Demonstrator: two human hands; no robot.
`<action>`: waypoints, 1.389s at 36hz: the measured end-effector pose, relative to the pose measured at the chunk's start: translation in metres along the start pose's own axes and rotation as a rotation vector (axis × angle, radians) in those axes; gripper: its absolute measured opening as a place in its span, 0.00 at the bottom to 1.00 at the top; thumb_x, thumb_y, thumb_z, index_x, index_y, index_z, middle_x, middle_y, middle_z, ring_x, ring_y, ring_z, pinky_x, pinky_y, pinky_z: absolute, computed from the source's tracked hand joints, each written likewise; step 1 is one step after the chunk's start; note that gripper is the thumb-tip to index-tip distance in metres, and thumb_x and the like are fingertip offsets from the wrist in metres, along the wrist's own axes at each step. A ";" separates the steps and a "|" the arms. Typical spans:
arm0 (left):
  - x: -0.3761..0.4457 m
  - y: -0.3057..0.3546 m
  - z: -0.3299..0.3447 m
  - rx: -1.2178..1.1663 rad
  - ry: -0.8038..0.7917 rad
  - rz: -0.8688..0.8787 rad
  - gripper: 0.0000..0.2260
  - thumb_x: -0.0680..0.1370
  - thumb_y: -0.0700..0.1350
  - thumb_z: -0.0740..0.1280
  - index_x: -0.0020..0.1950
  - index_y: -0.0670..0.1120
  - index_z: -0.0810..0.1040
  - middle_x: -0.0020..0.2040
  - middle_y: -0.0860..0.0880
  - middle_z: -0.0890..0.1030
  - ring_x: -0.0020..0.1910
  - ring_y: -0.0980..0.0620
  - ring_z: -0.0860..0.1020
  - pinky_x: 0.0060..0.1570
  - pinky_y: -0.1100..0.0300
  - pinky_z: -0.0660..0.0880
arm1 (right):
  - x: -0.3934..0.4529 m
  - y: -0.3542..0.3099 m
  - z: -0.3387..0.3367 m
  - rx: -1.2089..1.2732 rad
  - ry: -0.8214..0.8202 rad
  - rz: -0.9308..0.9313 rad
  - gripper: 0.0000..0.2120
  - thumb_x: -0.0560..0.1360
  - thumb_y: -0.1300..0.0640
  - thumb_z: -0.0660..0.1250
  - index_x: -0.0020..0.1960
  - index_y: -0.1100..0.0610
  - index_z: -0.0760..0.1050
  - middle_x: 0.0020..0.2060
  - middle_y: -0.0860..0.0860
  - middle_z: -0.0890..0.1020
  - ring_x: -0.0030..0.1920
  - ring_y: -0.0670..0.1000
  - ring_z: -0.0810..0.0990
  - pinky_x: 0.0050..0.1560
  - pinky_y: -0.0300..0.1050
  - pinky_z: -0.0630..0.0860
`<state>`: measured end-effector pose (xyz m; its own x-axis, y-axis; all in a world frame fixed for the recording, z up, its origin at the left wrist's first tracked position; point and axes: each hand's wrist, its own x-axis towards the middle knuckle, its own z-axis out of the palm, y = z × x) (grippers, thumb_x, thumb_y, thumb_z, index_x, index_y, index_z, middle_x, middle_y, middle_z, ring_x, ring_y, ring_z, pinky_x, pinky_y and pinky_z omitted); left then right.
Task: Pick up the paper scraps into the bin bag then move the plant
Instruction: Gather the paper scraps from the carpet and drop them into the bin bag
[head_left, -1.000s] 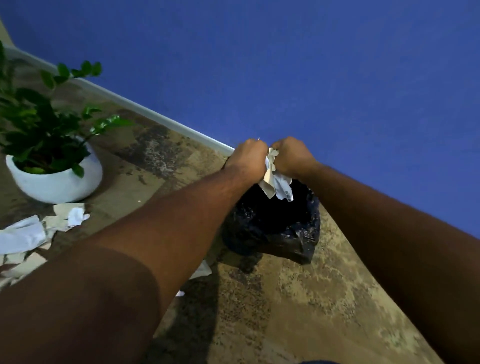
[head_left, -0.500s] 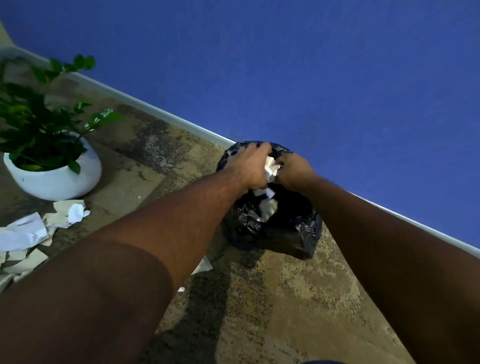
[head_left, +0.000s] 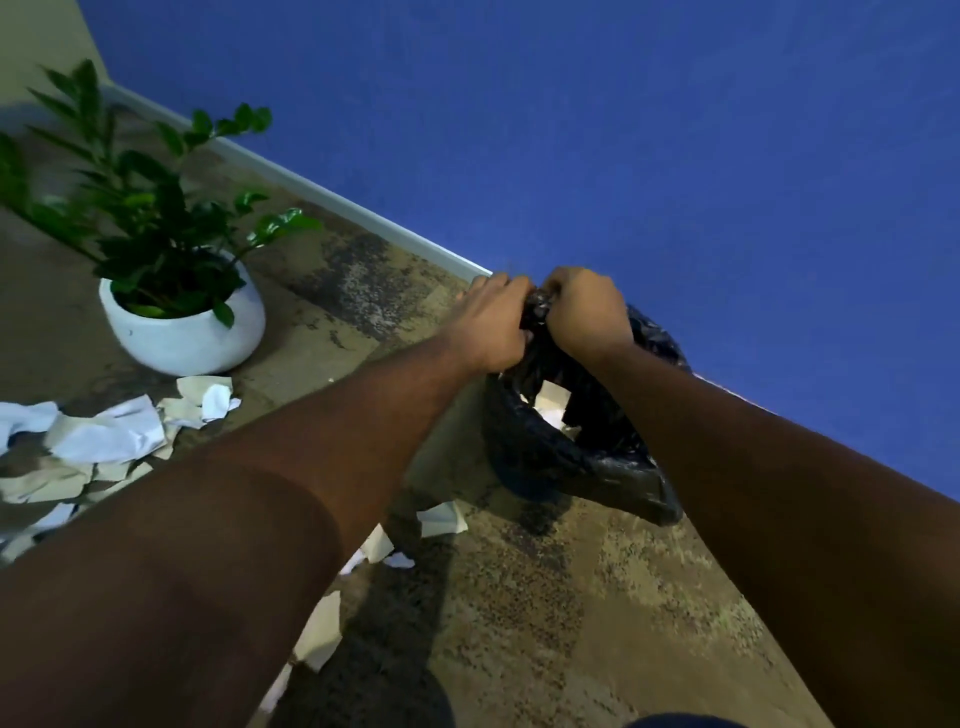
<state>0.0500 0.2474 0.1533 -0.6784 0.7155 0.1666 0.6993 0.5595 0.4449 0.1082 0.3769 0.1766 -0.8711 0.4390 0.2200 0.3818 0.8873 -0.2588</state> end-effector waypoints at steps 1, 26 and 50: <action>-0.004 -0.011 -0.002 -0.005 0.010 -0.016 0.24 0.75 0.50 0.68 0.69 0.47 0.68 0.67 0.44 0.72 0.68 0.42 0.69 0.66 0.44 0.69 | 0.001 -0.010 0.006 -0.001 0.016 -0.033 0.12 0.71 0.66 0.60 0.51 0.58 0.78 0.48 0.58 0.82 0.48 0.62 0.79 0.41 0.47 0.71; -0.164 -0.278 0.032 0.024 -0.194 -0.385 0.15 0.78 0.42 0.66 0.63 0.40 0.77 0.61 0.40 0.78 0.57 0.43 0.78 0.59 0.53 0.75 | -0.018 -0.142 0.198 -0.049 -0.556 -0.153 0.12 0.75 0.59 0.67 0.53 0.66 0.79 0.51 0.63 0.82 0.53 0.62 0.81 0.49 0.48 0.76; -0.082 -0.289 0.111 -0.150 0.044 -0.485 0.16 0.77 0.42 0.68 0.66 0.45 0.77 0.62 0.43 0.76 0.61 0.44 0.74 0.61 0.53 0.73 | -0.019 -0.129 0.320 0.205 -0.355 0.094 0.14 0.73 0.65 0.65 0.57 0.57 0.74 0.60 0.57 0.73 0.58 0.60 0.69 0.52 0.47 0.66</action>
<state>-0.0713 0.0731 -0.0863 -0.9283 0.3677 -0.0549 0.2634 0.7547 0.6009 -0.0233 0.2091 -0.0948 -0.9014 0.4089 -0.1423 0.4267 0.7831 -0.4524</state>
